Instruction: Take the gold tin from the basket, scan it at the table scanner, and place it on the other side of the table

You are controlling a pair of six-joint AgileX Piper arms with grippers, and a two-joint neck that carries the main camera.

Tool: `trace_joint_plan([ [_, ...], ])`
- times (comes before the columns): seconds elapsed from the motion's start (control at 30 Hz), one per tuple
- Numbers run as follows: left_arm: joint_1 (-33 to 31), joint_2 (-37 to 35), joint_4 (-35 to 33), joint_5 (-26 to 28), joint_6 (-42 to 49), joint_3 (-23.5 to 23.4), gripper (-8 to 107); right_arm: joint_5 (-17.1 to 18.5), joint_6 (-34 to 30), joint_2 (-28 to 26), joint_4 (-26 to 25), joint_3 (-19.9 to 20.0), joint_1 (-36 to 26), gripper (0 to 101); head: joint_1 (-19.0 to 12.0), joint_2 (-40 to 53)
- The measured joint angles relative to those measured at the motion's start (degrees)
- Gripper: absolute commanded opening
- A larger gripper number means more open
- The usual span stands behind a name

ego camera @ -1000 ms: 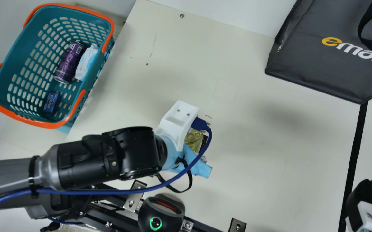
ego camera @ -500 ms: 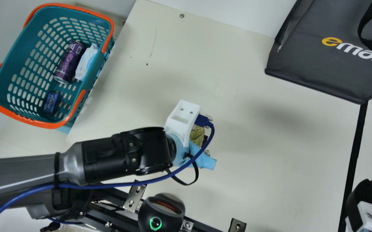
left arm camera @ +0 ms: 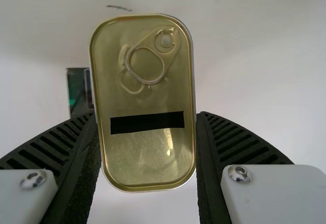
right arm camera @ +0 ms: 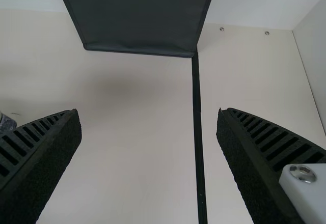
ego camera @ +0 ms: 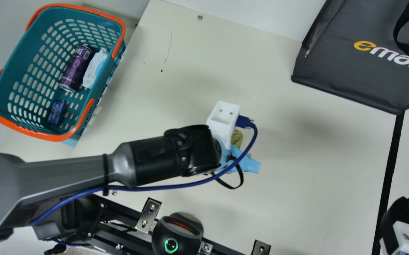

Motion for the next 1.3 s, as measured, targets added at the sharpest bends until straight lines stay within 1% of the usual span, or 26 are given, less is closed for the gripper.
trace_joint_plan([
  [0.47,-2.61,12.14,1.26,1.69,-5.11,-12.17,-8,0.0,0.0,0.0,0.0,0.0,0.0,95,0.0,-0.09],
  [0.63,-3.42,14.98,1.48,2.57,-6.53,-15.37,-8,0.0,0.0,0.0,0.0,0.0,0.0,95,0.0,-0.09],
  [0.77,-3.82,16.75,1.72,3.38,-7.64,-16.92,-8,0.0,0.0,0.0,0.0,0.0,0.0,95,0.09,-0.09],
  [1.07,-4.19,18.52,1.36,3.79,-9.39,-17.53,22,0.0,0.0,0.0,0.0,0.0,0.0,95,0.0,-0.09],
  [1.3,-4.19,18.47,0.26,2.74,-10.06,-16.64,45,0.0,0.0,0.0,0.0,0.0,0.0,95,0.09,-0.09],
])
